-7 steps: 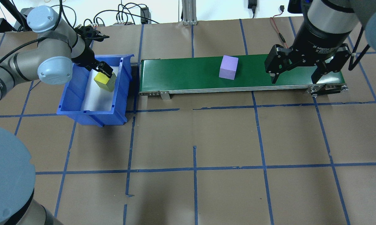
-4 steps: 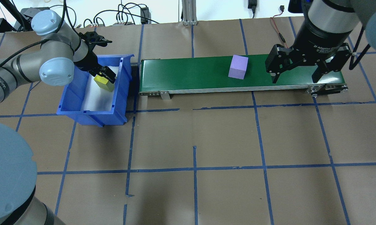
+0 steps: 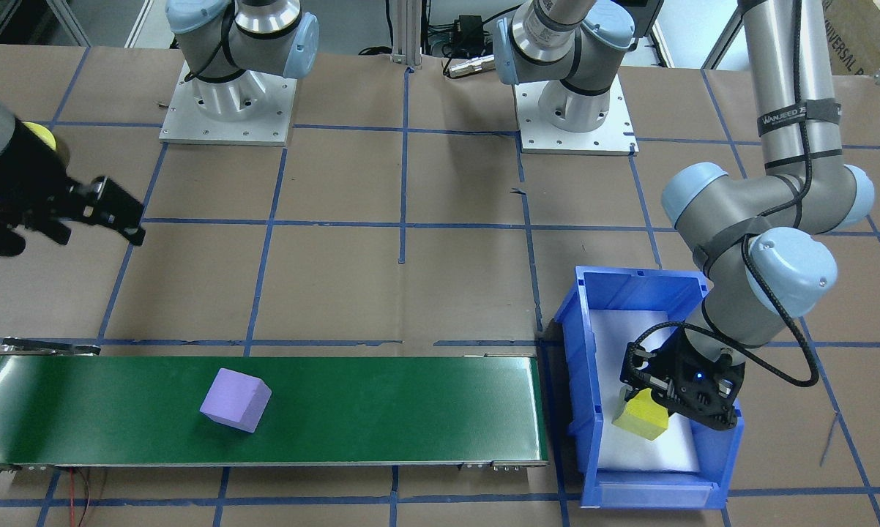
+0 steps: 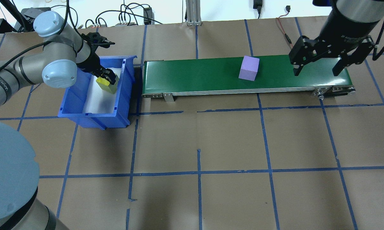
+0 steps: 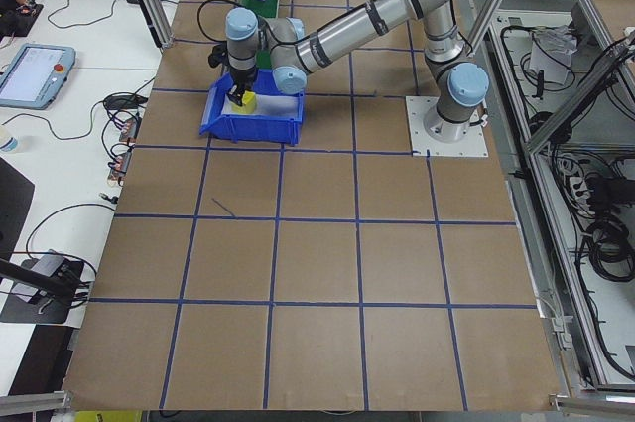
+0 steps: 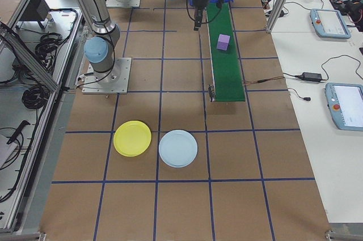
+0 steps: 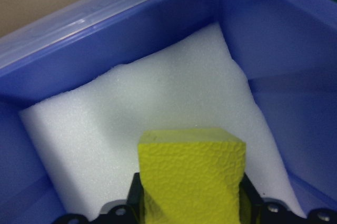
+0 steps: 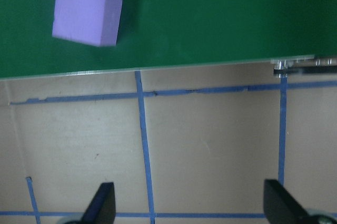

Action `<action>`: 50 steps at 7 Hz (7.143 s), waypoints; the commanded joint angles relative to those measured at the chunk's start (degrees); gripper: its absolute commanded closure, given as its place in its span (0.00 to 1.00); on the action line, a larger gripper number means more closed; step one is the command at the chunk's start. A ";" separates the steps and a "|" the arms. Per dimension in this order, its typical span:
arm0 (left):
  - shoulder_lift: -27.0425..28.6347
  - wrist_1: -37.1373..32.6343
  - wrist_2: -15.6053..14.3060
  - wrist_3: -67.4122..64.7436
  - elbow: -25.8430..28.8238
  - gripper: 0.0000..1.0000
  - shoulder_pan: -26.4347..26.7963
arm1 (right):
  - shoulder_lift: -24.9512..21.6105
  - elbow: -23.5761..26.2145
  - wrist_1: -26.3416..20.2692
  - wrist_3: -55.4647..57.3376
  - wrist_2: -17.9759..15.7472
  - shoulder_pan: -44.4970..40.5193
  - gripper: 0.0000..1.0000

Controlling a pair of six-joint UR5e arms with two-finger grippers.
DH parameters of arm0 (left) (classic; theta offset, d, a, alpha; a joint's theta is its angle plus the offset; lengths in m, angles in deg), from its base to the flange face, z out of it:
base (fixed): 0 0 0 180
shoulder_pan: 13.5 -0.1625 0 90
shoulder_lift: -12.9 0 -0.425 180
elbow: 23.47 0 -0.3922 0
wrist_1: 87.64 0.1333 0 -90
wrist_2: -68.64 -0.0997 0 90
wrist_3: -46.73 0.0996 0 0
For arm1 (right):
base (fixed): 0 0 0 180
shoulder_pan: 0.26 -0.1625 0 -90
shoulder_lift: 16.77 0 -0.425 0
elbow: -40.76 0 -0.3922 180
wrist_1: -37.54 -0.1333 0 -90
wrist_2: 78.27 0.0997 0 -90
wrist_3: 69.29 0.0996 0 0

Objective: Move block left to right into plate

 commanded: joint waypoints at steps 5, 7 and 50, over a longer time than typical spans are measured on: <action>-8.15 4.32 7.52 -8.97 -0.44 0.52 10.09 | 14.73 -0.37 17.43 10.40 15.48 1.43 0.00; -2.88 6.24 7.46 -10.11 -0.62 0.52 12.63 | 15.78 0.08 17.69 11.98 15.31 1.43 0.00; -24.65 -28.90 -1.86 -18.55 -2.37 0.00 7.55 | 11.03 6.25 26.92 18.77 11.54 -2.62 0.00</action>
